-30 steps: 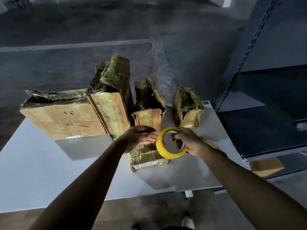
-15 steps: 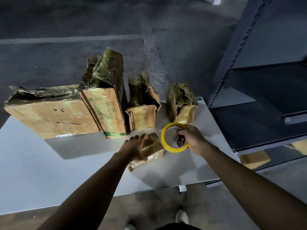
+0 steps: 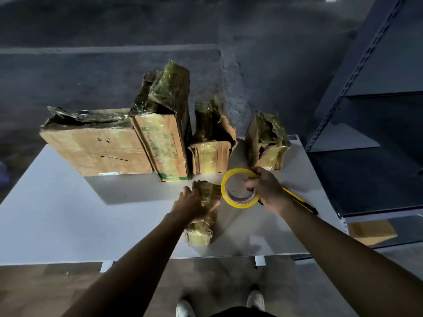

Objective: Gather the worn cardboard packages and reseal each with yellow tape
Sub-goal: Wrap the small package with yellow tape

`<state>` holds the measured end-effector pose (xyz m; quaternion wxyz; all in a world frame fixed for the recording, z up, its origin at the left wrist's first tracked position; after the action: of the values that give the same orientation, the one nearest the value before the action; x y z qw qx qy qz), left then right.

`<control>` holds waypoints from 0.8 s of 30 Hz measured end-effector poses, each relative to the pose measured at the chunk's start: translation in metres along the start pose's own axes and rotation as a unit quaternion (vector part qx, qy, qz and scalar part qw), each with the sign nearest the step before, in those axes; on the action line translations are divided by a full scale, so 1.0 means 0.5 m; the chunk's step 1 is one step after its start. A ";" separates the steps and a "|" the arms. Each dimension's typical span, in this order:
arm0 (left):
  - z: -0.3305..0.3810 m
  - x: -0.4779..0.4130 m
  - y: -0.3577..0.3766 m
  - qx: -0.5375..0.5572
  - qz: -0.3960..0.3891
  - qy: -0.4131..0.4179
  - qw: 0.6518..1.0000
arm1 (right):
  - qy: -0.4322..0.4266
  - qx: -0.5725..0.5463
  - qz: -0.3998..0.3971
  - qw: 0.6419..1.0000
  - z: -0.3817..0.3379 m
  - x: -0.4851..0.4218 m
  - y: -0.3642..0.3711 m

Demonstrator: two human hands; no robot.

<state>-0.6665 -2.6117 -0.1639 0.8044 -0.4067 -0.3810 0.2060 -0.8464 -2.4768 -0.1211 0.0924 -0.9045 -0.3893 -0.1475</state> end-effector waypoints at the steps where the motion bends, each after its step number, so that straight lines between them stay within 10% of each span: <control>1: 0.005 0.003 -0.018 0.002 0.017 0.003 1.000 | -0.003 0.003 -0.001 1.000 -0.003 0.001 0.004; 6: 0.035 0.022 -0.105 0.102 0.121 0.042 0.987 | -0.030 0.010 -0.010 0.999 -0.018 0.007 0.031; 15: 0.024 0.010 -0.096 0.457 0.041 -0.095 0.883 | -0.204 0.203 -0.018 0.957 -0.096 0.044 0.085; 24: -0.015 0.011 -0.123 0.397 0.101 -0.065 0.910 | -0.126 0.102 -0.113 0.980 -0.089 0.047 0.129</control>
<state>-0.6558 -2.6478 -0.1145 0.8478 -0.0761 -0.2765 0.4461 -0.7924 -2.5172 -0.0748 0.1167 -0.8517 -0.5109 -0.0013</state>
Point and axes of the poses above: each hand's wrist, its own x-axis away from the middle knuckle, its own y-axis out of the palm, z = x × y, the point moved 10 cm from there along -x, towards the middle knuckle, and after that the axes turned 2 degrees about -y, right-handed, at the moved point
